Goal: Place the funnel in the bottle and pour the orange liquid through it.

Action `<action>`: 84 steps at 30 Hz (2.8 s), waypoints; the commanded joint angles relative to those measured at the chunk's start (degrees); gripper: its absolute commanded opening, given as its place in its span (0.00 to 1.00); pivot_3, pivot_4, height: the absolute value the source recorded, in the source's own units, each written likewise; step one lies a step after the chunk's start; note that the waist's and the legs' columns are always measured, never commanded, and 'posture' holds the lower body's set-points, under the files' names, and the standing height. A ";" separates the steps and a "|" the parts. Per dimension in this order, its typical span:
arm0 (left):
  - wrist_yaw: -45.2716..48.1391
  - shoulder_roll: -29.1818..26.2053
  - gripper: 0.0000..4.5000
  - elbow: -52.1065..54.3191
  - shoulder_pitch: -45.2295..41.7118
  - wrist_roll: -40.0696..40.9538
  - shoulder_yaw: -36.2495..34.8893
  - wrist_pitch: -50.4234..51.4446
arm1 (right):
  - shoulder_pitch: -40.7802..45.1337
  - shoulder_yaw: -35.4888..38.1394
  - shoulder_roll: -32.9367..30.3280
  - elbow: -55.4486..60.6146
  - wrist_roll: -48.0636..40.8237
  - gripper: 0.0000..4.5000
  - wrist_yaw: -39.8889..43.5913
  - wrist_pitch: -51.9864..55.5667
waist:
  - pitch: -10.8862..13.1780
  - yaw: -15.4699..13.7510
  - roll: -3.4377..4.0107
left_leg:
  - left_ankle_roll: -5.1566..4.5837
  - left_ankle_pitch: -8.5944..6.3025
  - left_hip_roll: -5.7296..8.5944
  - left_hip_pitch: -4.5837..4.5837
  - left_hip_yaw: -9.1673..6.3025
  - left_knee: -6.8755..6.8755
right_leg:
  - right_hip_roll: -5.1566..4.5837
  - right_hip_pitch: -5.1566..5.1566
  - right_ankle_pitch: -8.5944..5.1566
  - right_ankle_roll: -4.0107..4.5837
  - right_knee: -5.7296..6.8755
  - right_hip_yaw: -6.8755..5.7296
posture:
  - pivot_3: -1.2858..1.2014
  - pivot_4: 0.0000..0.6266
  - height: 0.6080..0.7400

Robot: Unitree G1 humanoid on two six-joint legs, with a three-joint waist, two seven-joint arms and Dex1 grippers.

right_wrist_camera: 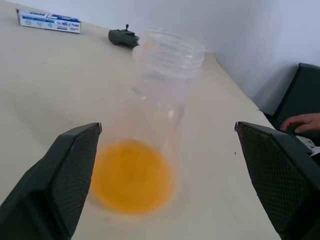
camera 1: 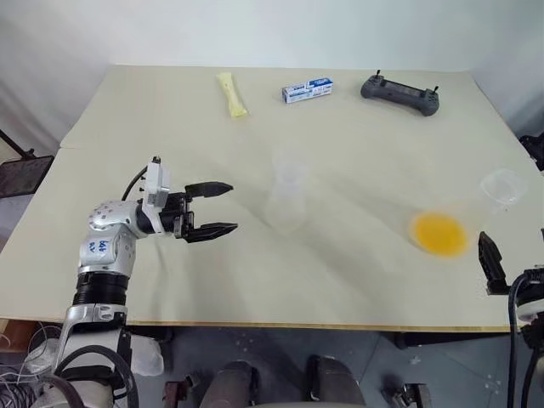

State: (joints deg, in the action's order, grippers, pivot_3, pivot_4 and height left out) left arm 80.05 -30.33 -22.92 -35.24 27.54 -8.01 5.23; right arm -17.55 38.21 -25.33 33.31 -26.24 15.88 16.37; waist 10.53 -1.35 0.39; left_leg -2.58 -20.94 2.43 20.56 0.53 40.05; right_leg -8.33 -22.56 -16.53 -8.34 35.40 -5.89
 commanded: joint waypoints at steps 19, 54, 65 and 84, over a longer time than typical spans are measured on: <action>-1.94 -1.73 0.99 5.33 1.98 2.30 -2.31 0.90 | 16.45 -3.65 -7.32 -10.49 -2.32 1.00 2.73 5.44 | 0.00 0.09 0.00 | 0.00 0.00 0.00 0.02 0.00 0.00 | -0.02 0.02 0.00 0.00 -0.08 -0.02 | 0.52 0.24 1.00; -2.51 -1.31 1.00 2.15 0.38 1.82 -1.62 -1.08 | 16.36 -5.36 -4.13 -7.41 -3.80 0.95 1.52 7.87 | 0.00 0.52 0.00 | 0.02 -0.01 -0.10 0.01 0.01 -0.08 | 0.07 0.08 0.00 0.00 -0.29 -0.05 | 0.52 0.24 1.00; -2.59 -1.31 1.00 2.01 0.17 1.79 -1.62 -1.07 | 16.80 -5.53 -3.86 -9.36 -2.54 1.00 0.45 6.71 | 0.00 0.58 0.00 | 0.02 -0.01 -0.10 0.02 0.01 -0.08 | 0.06 0.09 0.00 -0.01 -0.33 -0.05 | 0.52 0.24 1.00; -3.00 -1.06 1.00 2.85 0.92 2.11 -1.70 -0.82 | 11.66 -2.72 -0.44 0.55 -5.52 1.00 -4.33 7.49 | 0.00 0.20 0.00 | 0.02 -0.01 -0.09 0.03 0.00 -0.11 | 0.05 0.09 0.01 -0.01 -0.37 -0.05 | 0.52 0.24 1.00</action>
State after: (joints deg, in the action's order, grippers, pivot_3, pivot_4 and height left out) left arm 77.18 -31.43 -21.20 -33.57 28.79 -9.06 4.92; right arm -5.27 34.14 -26.16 31.71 -30.83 12.15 23.73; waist 10.53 -1.15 0.39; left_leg -2.56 -20.95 2.34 20.59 0.52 39.94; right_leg -8.28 -22.47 -16.52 -8.35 35.03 -5.94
